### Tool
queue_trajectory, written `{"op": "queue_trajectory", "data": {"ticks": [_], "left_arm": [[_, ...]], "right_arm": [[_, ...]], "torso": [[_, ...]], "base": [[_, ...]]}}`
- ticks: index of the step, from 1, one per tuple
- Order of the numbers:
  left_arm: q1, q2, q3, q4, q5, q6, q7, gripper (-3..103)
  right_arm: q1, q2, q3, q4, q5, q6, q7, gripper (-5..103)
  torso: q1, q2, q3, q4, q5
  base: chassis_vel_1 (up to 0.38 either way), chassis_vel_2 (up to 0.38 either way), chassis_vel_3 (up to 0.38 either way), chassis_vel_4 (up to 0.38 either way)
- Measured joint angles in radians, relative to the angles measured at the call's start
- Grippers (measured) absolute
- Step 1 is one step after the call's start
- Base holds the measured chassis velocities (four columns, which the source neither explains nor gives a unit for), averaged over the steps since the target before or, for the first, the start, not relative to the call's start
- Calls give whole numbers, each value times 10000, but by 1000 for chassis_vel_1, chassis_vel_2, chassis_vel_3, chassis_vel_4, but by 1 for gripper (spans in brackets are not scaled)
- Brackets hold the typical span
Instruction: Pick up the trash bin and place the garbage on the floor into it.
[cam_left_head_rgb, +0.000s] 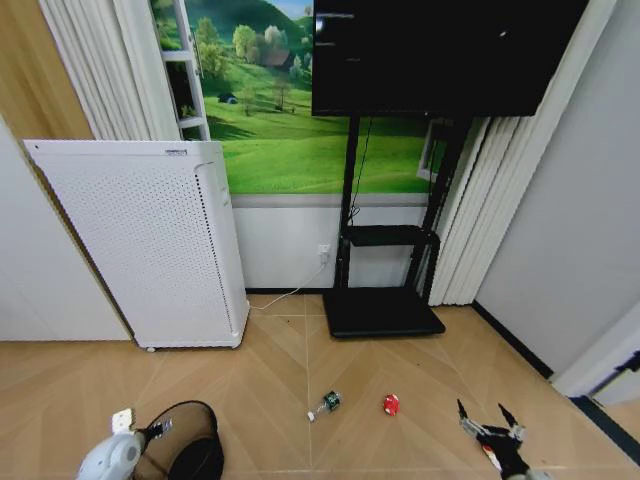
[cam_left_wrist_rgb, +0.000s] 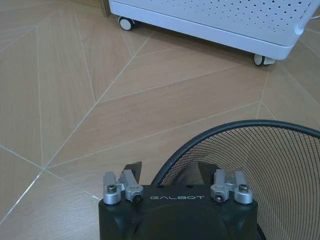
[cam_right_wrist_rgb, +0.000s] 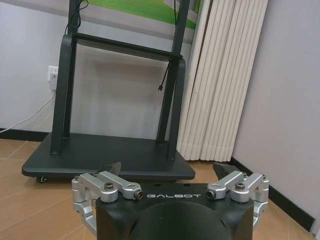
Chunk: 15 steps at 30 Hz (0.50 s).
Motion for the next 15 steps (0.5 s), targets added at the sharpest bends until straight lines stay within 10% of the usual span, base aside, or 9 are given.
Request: {"op": "queue_trajectory", "data": {"ticks": [15], "left_arm": [[129,-40,-103,-61,334,-245,222,15]], "right_arm": [[70,39,-24,-74,-135,105,-48,100]], "torso": [[-1,0,0,0,1]], "base": [[0,0,0,0]]}}
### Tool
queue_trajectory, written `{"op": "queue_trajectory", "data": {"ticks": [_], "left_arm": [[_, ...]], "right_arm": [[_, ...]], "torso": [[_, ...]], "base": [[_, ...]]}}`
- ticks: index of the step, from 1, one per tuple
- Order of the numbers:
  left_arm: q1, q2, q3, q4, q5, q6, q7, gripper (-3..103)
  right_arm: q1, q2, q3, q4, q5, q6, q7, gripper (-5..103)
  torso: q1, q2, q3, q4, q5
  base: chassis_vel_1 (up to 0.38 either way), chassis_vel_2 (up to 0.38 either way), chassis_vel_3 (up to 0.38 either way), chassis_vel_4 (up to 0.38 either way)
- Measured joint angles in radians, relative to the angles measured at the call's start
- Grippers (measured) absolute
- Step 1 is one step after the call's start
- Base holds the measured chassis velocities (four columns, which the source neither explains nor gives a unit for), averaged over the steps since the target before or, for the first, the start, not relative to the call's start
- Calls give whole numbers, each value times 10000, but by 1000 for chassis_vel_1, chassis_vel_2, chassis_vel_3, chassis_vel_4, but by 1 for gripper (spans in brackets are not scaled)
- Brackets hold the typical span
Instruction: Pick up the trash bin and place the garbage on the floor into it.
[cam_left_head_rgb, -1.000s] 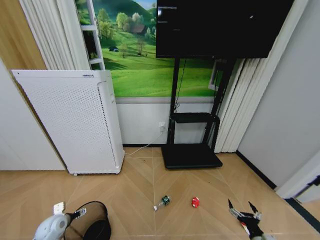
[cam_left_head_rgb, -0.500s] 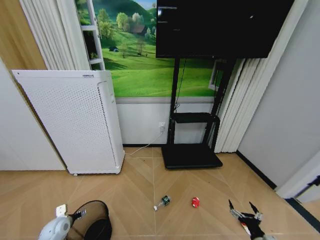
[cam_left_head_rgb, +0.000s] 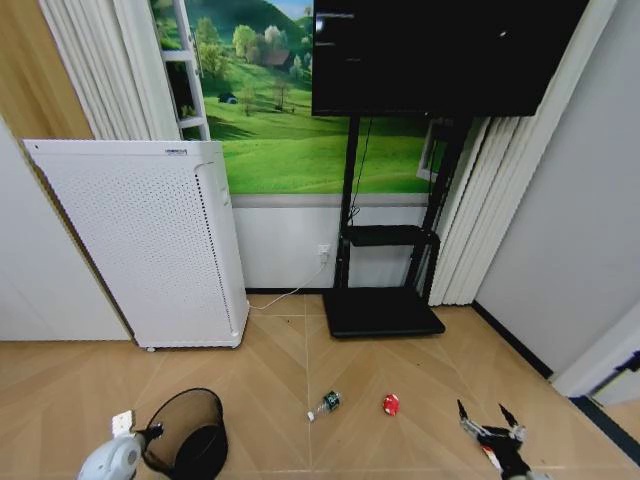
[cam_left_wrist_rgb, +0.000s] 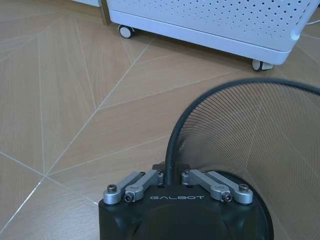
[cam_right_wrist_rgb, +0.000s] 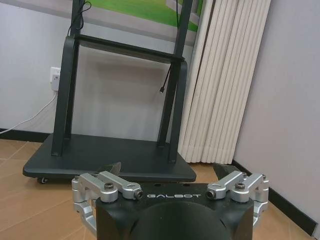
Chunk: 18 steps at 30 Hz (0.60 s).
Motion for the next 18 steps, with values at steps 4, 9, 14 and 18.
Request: {"op": "queue_trajectory", "data": {"ticks": [4,9,14,18], "left_arm": [[-34,-6,-9,67,57,-104,64,6],[-51,-19,-10,97,92,-121,93,4],[-12,-18,-25,-32,271,-188,144,3],[328,271,-254,-642,1114,-747,235,3]], "right_arm": [[13,10,-6,1,-13,0,0,100],[16,18,-7,2,-53,4,-1,100],[36,25,18,14,-244,70,-35,100],[134,19,-23,-137,-282,84,-36,100]], "torso": [[0,1,0,-1,1],[0,1,-1,-2,5],[0,1,0,-3,-6],[0,1,2,0,-2]], "base": [[0,0,0,0],[0,0,0,0],[0,0,0,0],[0,0,0,0]]}}
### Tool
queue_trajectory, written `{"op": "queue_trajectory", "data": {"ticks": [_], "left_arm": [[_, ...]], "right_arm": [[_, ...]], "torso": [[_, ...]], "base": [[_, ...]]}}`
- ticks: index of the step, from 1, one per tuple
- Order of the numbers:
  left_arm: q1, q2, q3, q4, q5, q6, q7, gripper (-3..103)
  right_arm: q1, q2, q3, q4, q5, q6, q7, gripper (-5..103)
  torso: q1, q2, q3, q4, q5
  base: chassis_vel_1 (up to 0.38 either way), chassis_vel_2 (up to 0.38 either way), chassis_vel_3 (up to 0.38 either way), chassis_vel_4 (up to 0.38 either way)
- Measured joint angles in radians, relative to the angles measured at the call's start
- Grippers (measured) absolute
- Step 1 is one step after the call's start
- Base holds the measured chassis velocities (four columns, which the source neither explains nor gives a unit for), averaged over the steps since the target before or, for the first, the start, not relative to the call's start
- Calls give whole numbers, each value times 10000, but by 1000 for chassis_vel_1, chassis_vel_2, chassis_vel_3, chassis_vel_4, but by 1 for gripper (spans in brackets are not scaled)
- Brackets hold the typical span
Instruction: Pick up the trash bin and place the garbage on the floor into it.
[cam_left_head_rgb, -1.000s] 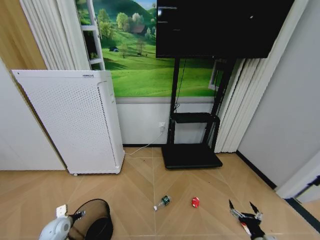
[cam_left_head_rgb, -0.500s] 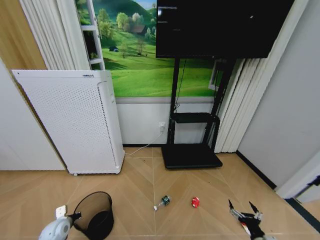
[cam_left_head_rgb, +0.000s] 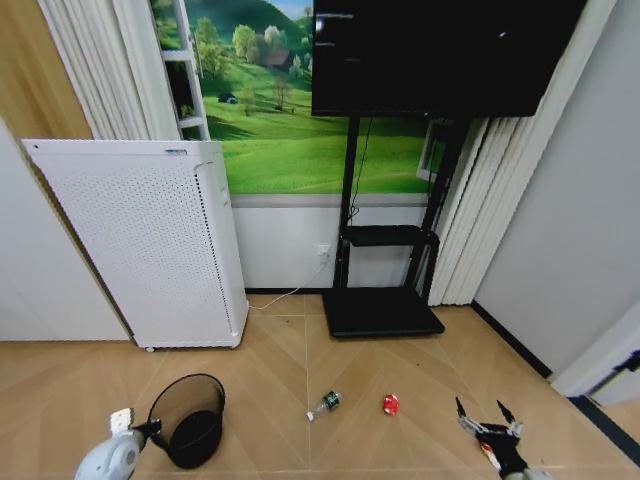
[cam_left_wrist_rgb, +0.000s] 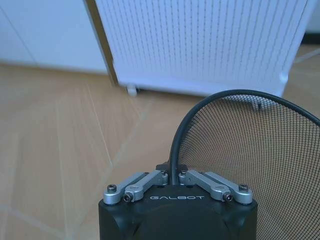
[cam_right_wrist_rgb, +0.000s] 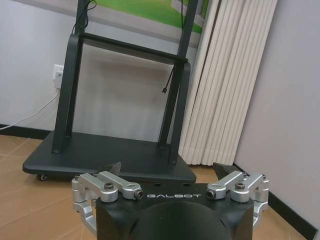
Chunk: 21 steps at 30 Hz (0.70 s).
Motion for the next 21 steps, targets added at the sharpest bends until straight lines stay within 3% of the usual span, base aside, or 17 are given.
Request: {"op": "queue_trajectory", "data": {"ticks": [1,8,14,18,21], "left_arm": [[267,214,-254,-477,784,-622,143,3],[896,428,-1122,-2449,1238,-900,-72,3],[1387,313,-1905,-3793,1017,-1007,-252,3],[1849,54,-2425,-4827,926,-1644,-240,3],[2243,-173,-2750,-5714,228,-1811,-273,3]], "right_arm": [[90,40,-48,-170,-218,83,-61,100],[282,135,-188,-428,-448,177,-98,100],[423,152,-259,-695,-605,337,-112,100],[632,182,-323,-935,-933,537,-115,100],[786,201,-415,-1049,-1006,660,-115,100]], "torso": [[0,0,-1,2,4],[0,0,-1,-1,5],[0,0,-2,-2,1],[0,0,-2,0,5],[0,-1,-2,0,0]], "base": [[0,0,0,0],[0,0,0,0],[0,0,0,0],[0,0,0,0],[0,0,0,0]]}}
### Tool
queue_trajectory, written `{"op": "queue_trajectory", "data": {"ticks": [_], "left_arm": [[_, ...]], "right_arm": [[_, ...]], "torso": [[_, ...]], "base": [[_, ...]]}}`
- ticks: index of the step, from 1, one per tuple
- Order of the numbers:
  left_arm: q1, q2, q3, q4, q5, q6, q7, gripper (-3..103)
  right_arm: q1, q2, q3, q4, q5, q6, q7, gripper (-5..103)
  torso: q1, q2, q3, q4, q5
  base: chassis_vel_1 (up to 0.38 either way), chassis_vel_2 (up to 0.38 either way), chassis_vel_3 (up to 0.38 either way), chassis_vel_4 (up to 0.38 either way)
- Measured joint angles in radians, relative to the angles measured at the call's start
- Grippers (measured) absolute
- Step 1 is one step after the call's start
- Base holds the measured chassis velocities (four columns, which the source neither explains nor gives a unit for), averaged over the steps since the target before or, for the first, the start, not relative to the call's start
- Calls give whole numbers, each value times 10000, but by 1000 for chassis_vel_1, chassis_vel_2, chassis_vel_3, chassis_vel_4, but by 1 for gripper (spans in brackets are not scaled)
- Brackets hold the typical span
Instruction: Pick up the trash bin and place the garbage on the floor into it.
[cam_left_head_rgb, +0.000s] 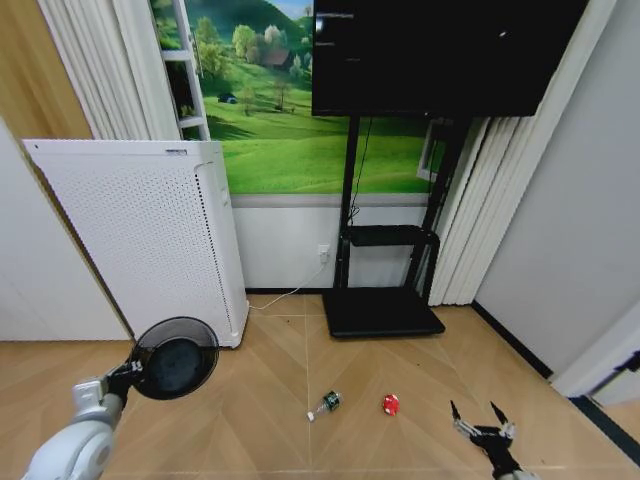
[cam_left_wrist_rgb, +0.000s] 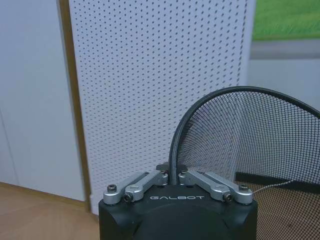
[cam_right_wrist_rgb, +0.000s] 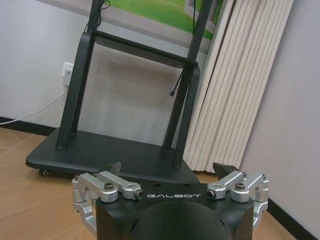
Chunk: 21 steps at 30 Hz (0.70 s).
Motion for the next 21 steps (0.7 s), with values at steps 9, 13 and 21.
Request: {"op": "queue_trajectory", "data": {"ticks": [9,13,21], "left_arm": [[1054,-1109,-1062,-2168,618,-528,176,3],[1620,-1638,-1326,-2694,901,-652,328,3],[1429,-1990,-841,-2286,2023,-1287,830,3]], "right_arm": [[509,402,-307,-451,-395,556,34,100],[633,688,-333,-761,-858,916,157,100],[616,1026,-346,-1092,-1034,1354,110,100]], "torso": [[0,0,-1,-1,3],[0,1,-1,2,4],[0,1,-1,0,0]], "base": [[0,0,0,0],[0,0,0,0],[0,0,0,0]]}}
